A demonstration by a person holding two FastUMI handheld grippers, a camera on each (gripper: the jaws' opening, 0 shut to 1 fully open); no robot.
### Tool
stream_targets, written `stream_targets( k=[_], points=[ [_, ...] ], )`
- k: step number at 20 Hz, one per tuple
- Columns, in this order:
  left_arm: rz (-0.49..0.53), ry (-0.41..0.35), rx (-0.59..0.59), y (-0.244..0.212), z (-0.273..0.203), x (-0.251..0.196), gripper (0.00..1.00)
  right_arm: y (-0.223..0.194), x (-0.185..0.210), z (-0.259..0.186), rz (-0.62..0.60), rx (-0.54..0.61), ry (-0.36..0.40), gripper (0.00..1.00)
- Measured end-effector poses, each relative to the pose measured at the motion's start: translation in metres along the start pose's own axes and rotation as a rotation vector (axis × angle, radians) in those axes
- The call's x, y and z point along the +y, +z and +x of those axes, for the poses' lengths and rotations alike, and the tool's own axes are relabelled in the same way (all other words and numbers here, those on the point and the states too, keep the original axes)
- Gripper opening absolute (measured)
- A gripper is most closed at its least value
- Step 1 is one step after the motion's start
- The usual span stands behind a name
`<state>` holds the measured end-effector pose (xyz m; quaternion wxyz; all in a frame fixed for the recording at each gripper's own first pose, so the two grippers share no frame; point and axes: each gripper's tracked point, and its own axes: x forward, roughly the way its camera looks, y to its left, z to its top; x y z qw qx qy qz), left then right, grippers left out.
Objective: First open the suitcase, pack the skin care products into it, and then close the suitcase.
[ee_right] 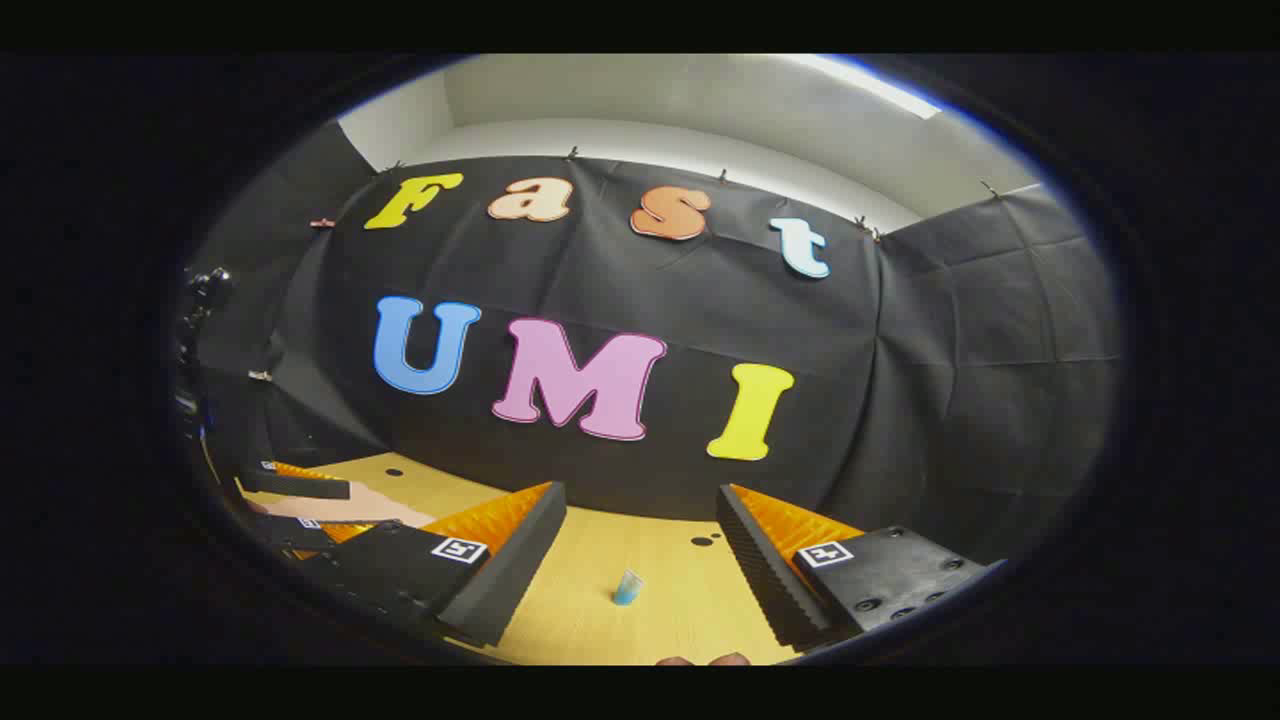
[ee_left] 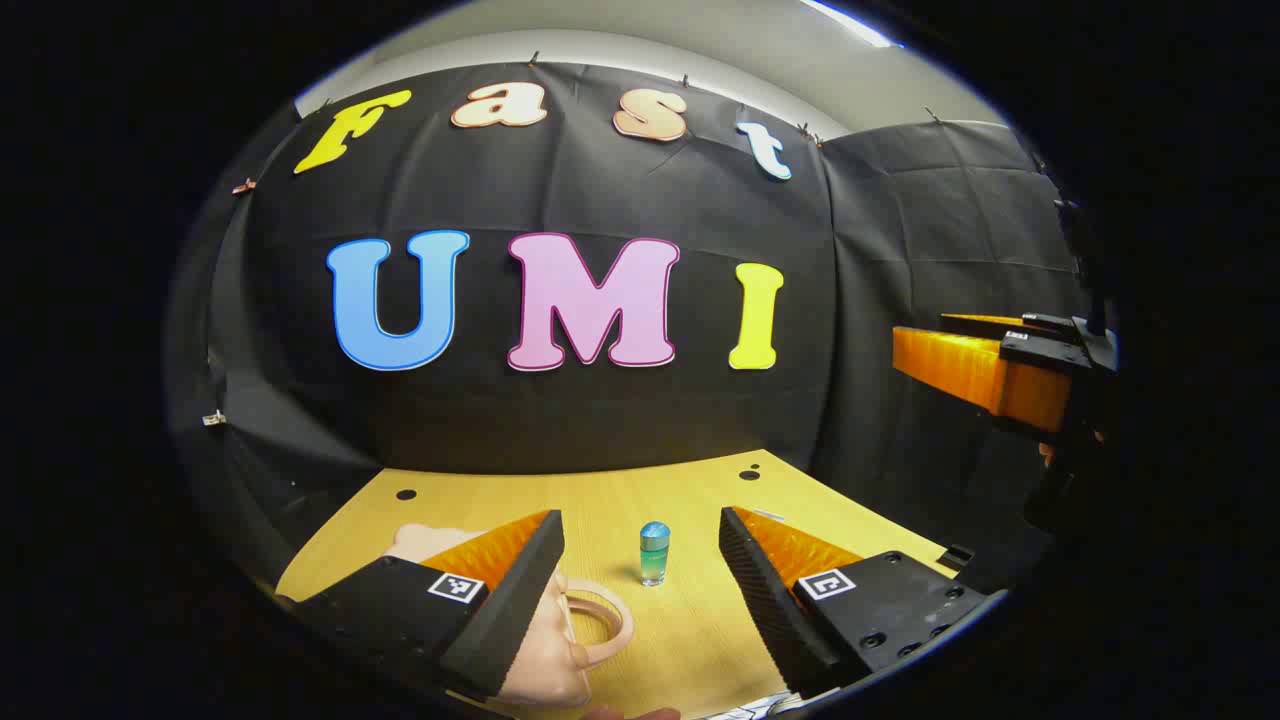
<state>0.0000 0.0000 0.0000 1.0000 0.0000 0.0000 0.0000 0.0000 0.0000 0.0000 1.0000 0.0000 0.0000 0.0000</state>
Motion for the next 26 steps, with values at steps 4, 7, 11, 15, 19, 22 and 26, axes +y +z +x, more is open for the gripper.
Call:
stream_targets(
  k=[4, 7, 11, 15, 19, 22, 26],
  points=[
    [0.001, -0.003, 0.005, -0.003, -0.003, 0.001, 0.98, -0.003, 0.003, -0.003, -0.014, 0.008, 0.004, 0.94],
    [0.012, 0.01, -0.001, -0.004, -0.005, 0.009, 0.98, -0.003, 0.007, -0.005, -0.006, 0.008, 0.004, 0.95],
    [0.002, 0.024, -0.002, -0.002, -0.008, 0.015, 0.98, -0.002, 0.011, -0.005, -0.008, 0.002, 0.008, 0.96],
    [0.01, 0.033, -0.004, -0.002, -0.008, 0.015, 0.98, -0.004, 0.012, -0.005, 0.006, 0.006, 0.006, 0.95],
    [-0.022, 0.016, 0.068, -0.024, 0.004, 0.007, 0.98, -0.009, 0.012, -0.005, 0.0, 0.01, 0.014, 0.96],
    [-0.028, 0.032, 0.147, -0.051, 0.021, 0.004, 0.98, -0.016, 0.008, -0.005, -0.017, 0.02, 0.03, 0.96],
    [-0.04, 0.069, 0.295, -0.106, 0.054, 0.002, 0.98, -0.034, -0.008, -0.008, -0.005, 0.042, 0.036, 0.95]
  ],
)
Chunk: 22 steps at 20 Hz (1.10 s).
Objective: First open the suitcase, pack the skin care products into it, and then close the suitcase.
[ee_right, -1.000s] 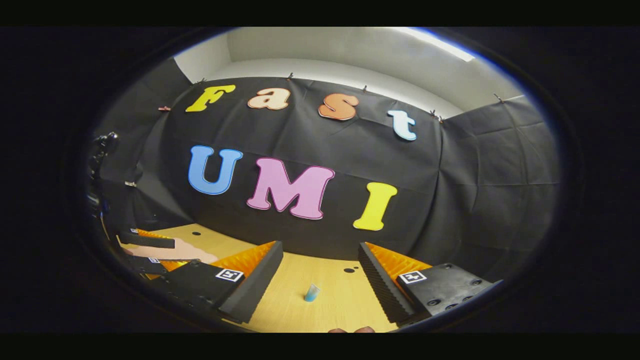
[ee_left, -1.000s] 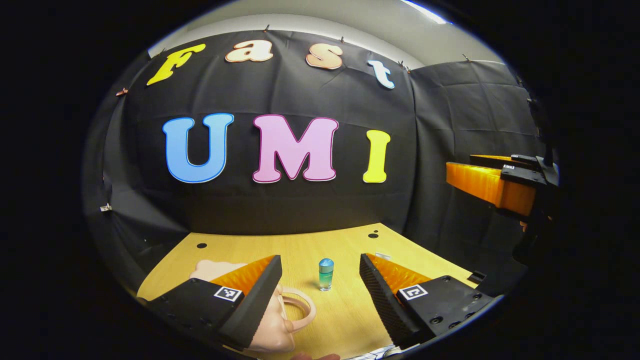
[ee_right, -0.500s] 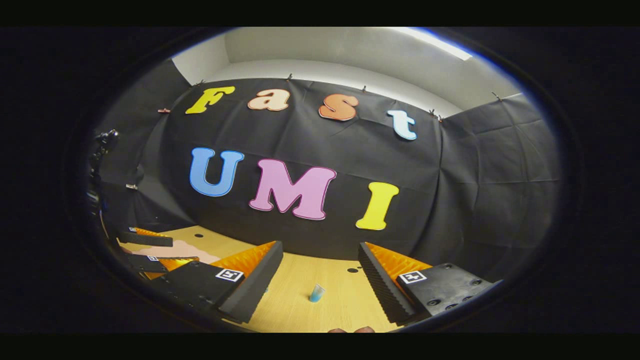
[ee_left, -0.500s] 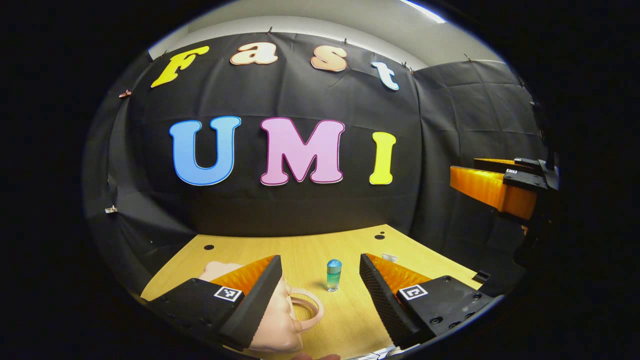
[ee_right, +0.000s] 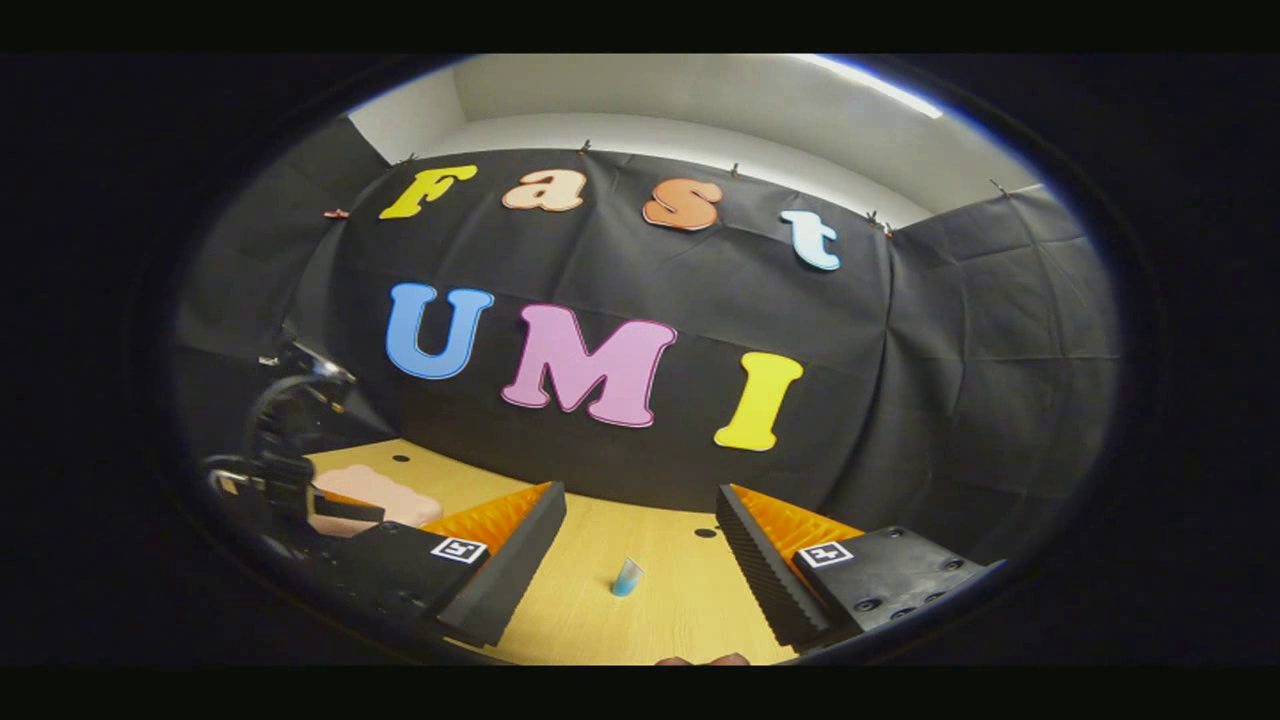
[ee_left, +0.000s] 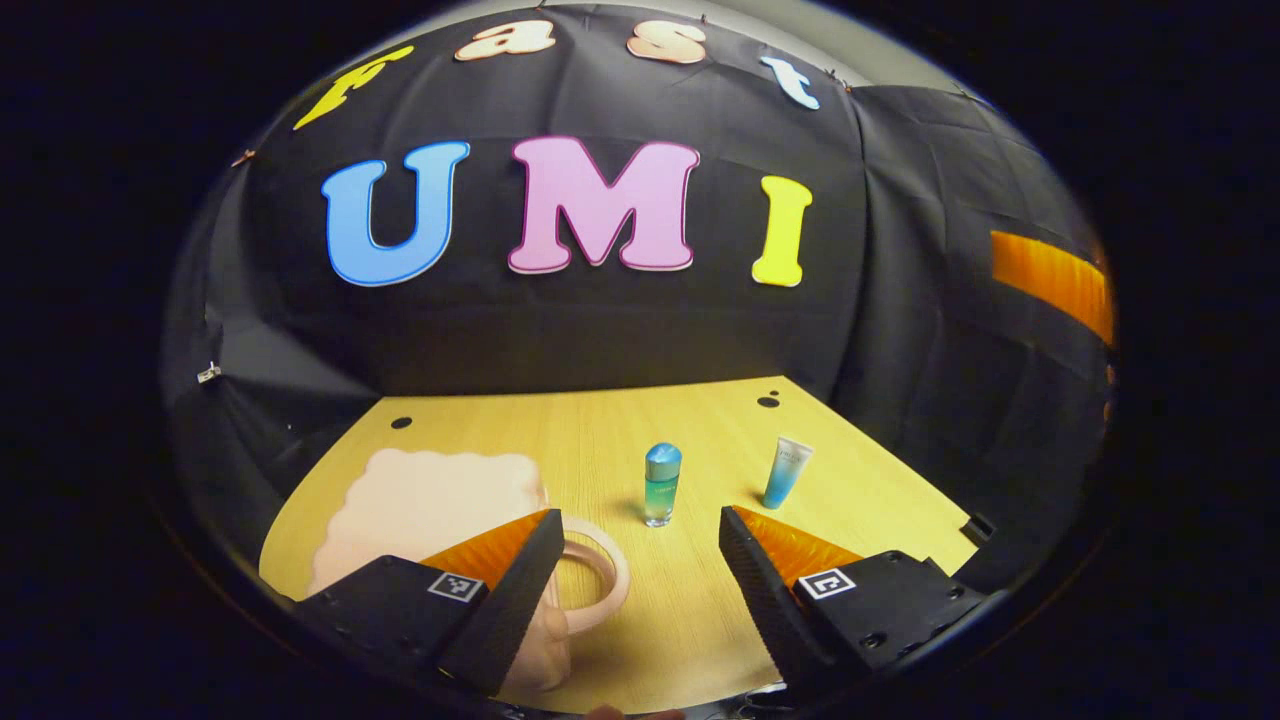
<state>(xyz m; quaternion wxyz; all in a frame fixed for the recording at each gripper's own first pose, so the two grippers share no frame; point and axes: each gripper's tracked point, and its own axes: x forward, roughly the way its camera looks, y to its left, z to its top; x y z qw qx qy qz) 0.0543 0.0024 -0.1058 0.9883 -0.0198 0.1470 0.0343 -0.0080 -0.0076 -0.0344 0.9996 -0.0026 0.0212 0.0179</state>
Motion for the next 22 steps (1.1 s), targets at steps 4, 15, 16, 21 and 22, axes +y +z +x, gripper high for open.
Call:
stream_targets(
  k=[4, 15, 16, 21, 22],
  points=[
    [-0.032, 0.09, 0.206, -0.048, 0.052, 0.009, 0.98, -0.028, -0.02, 0.003, -0.002, 0.046, 0.062, 0.96],
    [-0.072, 0.223, 0.455, -0.098, 0.104, 0.017, 0.82, -0.065, -0.062, 0.053, -0.013, 0.09, 0.143, 0.96],
    [-0.093, 0.205, 0.489, -0.107, 0.104, 0.011, 0.8, -0.066, -0.063, 0.056, -0.005, 0.091, 0.153, 0.96],
    [-0.056, 0.202, 0.488, -0.102, 0.101, 0.018, 0.27, -0.078, -0.067, 0.067, 0.013, 0.114, 0.18, 0.96],
    [-0.028, 0.182, 0.483, -0.096, 0.1, 0.017, 0.21, -0.08, -0.067, 0.07, 0.015, 0.117, 0.185, 0.98]
  ],
)
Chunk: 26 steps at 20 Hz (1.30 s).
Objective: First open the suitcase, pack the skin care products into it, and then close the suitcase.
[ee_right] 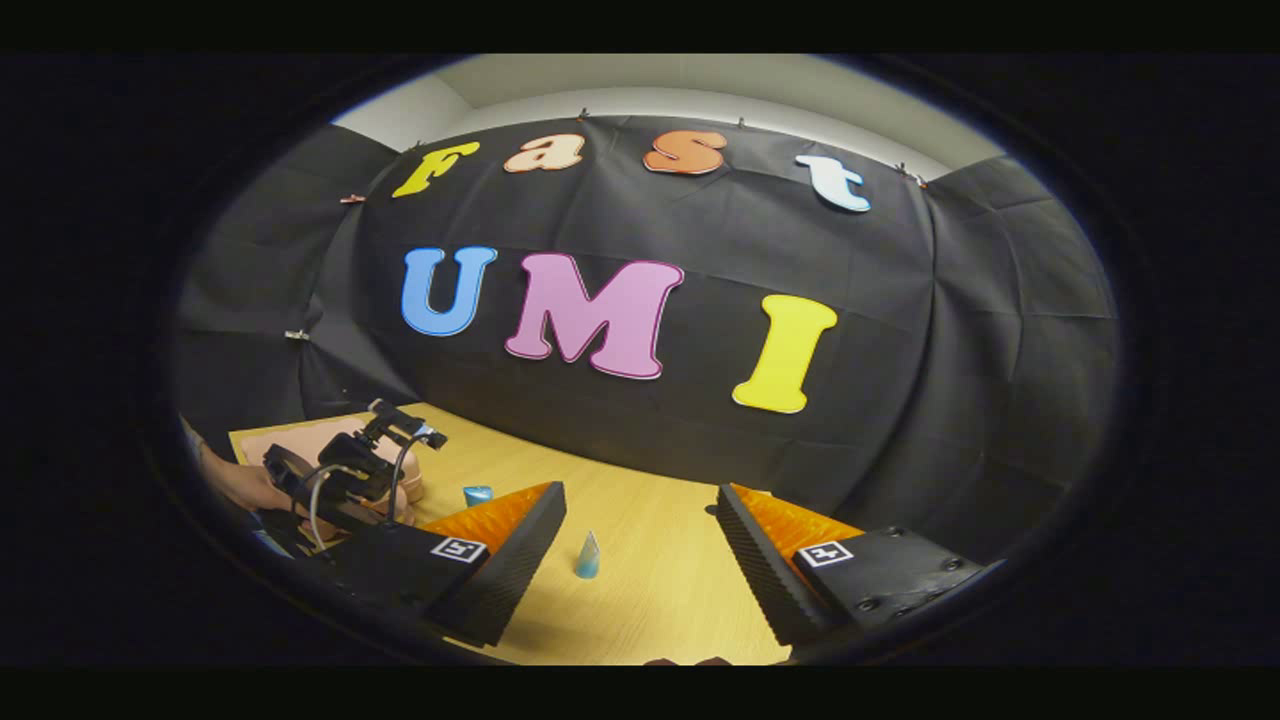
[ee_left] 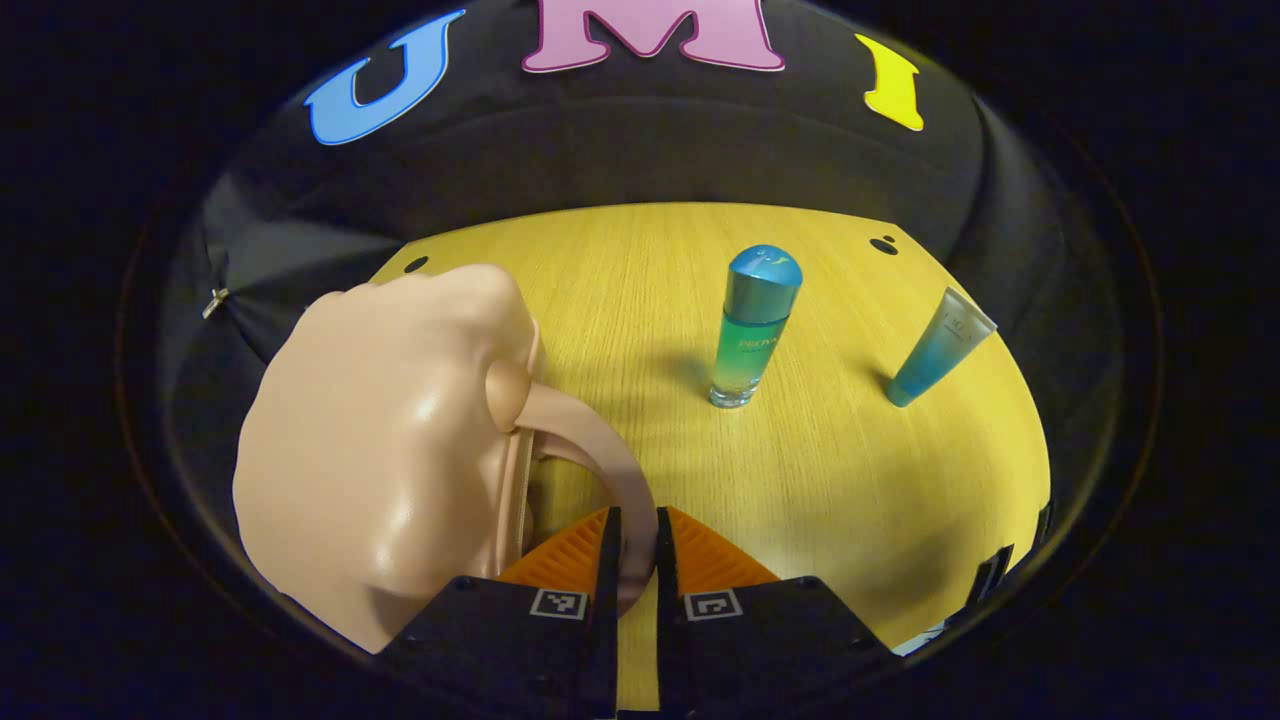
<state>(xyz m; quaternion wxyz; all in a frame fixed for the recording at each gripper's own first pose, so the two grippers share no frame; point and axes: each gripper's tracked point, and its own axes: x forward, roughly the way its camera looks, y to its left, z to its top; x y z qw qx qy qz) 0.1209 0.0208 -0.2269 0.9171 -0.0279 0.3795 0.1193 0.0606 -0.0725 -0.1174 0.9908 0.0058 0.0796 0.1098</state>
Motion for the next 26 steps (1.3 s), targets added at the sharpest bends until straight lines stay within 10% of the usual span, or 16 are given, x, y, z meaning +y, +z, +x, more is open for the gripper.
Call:
stream_targets(
  k=[15, 26],
  points=[
    [-0.096, -0.051, -0.17, 0.118, -0.146, 0.11, 0.12, 0.002, 0.035, 0.033, 0.046, -0.036, 0.197, 0.96],
    [-0.15, 0.271, -0.265, 0.111, -0.192, 0.437, 0.1, 0.012, 0.086, 0.065, 0.121, 0.009, 0.09, 0.96]
  ],
)
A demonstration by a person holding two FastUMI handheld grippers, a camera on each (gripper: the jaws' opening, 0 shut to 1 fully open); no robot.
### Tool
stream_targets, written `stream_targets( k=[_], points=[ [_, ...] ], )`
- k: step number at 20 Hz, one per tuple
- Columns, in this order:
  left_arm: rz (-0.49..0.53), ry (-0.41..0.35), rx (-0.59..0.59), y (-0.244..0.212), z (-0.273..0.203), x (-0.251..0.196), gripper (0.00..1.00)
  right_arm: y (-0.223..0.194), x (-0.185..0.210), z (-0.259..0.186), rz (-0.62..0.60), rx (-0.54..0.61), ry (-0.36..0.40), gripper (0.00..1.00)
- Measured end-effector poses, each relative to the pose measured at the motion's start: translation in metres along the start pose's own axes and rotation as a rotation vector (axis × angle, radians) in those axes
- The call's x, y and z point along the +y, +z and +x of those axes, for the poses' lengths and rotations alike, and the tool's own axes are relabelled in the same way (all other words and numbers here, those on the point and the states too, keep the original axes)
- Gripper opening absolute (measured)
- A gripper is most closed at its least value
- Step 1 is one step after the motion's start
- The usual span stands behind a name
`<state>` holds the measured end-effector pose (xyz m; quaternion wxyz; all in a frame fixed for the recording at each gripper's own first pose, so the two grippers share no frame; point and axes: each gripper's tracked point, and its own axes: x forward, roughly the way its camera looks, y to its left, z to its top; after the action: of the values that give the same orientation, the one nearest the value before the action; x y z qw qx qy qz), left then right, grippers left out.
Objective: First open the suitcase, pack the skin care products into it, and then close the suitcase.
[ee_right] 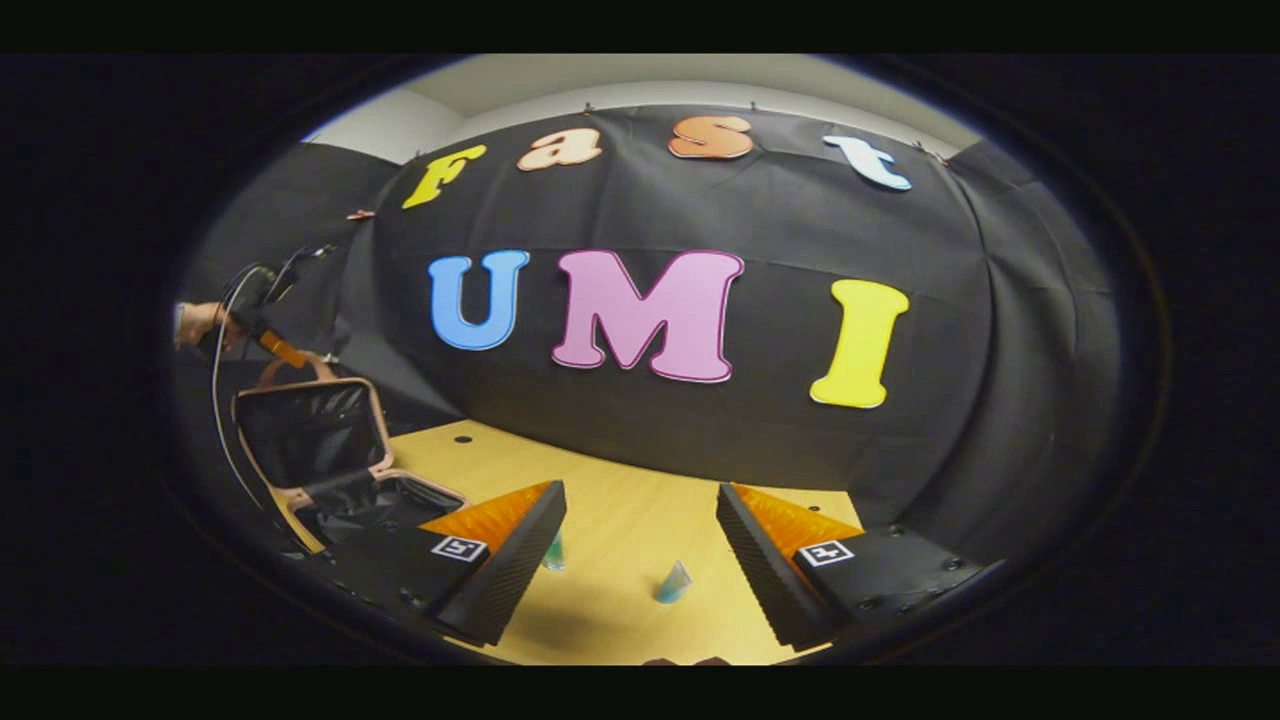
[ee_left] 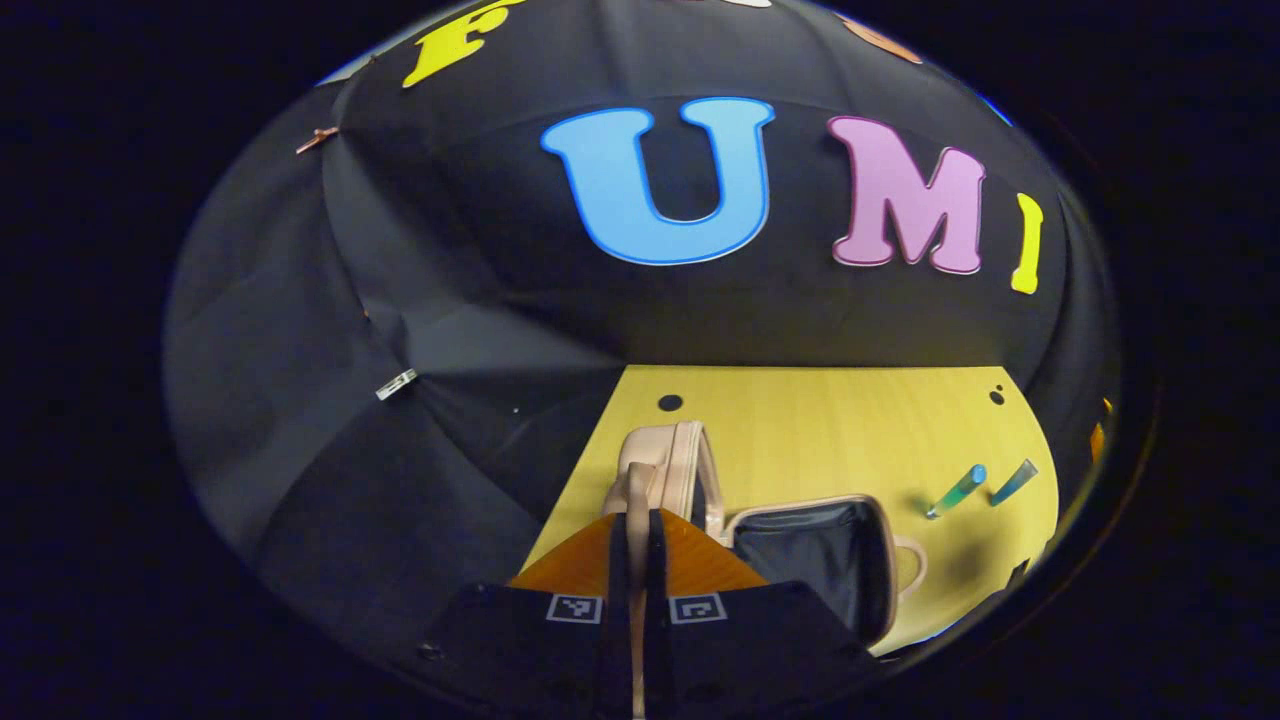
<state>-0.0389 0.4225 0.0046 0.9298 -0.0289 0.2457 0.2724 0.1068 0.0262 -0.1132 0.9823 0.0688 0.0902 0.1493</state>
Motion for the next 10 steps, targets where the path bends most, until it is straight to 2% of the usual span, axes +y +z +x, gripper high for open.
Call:
stream_targets(
  k=[2, 4, 7, 10],
  points=[
    [-0.026, 0.036, 0.039, -0.029, 0.042, 0.066, 0.1, -0.006, 0.013, 0.009, 0.041, 0.036, -0.032, 0.96],
    [-0.085, 0.013, 0.101, -0.07, 0.1, 0.113, 0.1, -0.014, 0.022, 0.015, 0.083, 0.088, -0.096, 0.96],
    [-0.139, -0.021, 0.171, -0.119, 0.158, 0.14, 0.1, -0.023, 0.017, 0.012, 0.146, 0.146, -0.203, 0.96],
    [-0.181, -0.047, 0.241, -0.16, 0.201, 0.142, 0.1, -0.037, 0.014, 0.006, 0.202, 0.206, -0.292, 0.96]
  ],
)
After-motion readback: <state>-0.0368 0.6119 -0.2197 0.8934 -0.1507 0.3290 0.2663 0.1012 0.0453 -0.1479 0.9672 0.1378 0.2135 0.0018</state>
